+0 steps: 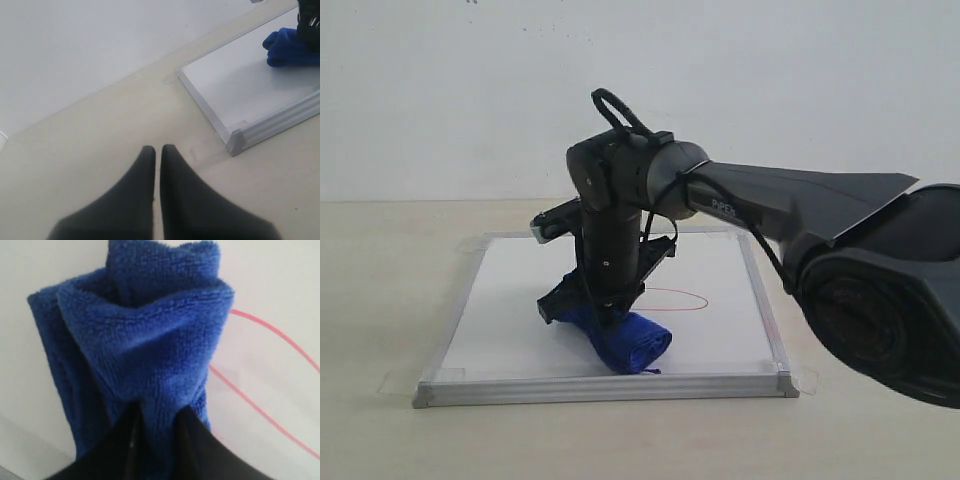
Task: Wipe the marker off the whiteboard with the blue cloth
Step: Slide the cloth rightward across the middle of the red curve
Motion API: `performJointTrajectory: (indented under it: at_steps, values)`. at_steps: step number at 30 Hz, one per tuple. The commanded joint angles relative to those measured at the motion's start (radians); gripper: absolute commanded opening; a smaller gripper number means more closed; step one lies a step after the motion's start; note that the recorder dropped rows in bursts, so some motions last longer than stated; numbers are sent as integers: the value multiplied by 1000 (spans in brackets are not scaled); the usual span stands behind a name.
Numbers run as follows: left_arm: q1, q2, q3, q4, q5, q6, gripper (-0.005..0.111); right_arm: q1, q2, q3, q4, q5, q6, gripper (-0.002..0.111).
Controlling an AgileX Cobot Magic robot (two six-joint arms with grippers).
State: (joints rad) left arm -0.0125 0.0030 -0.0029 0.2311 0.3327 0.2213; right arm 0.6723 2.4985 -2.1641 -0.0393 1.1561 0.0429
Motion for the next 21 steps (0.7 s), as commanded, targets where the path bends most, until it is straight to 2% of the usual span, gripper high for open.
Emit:
performJointTrajectory:
  at_steps: [1, 3, 6, 10, 13, 18, 21]
  values:
    - [2, -3, 3, -2, -3, 5, 4, -20, 57, 29, 302, -40, -104, 0]
    - [2, -3, 3, -2, -3, 5, 4, -13, 59, 29, 473, -103, -210, 0]
    - [2, -3, 3, -2, -3, 5, 4, 8, 59, 29, 621, -148, -369, 0]
    - [2, -3, 3, -2, -3, 5, 4, 17, 59, 29, 646, -144, -481, 0]
    - [2, -3, 3, -2, -3, 5, 4, 5, 59, 29, 488, -150, -356, 0]
    - [2, -3, 3, -2, -3, 5, 4, -21, 59, 29, -21, -99, -3, 0]
    - [2, -3, 3, -2, -3, 5, 4, -26, 59, 29, -240, -30, 84, 0]
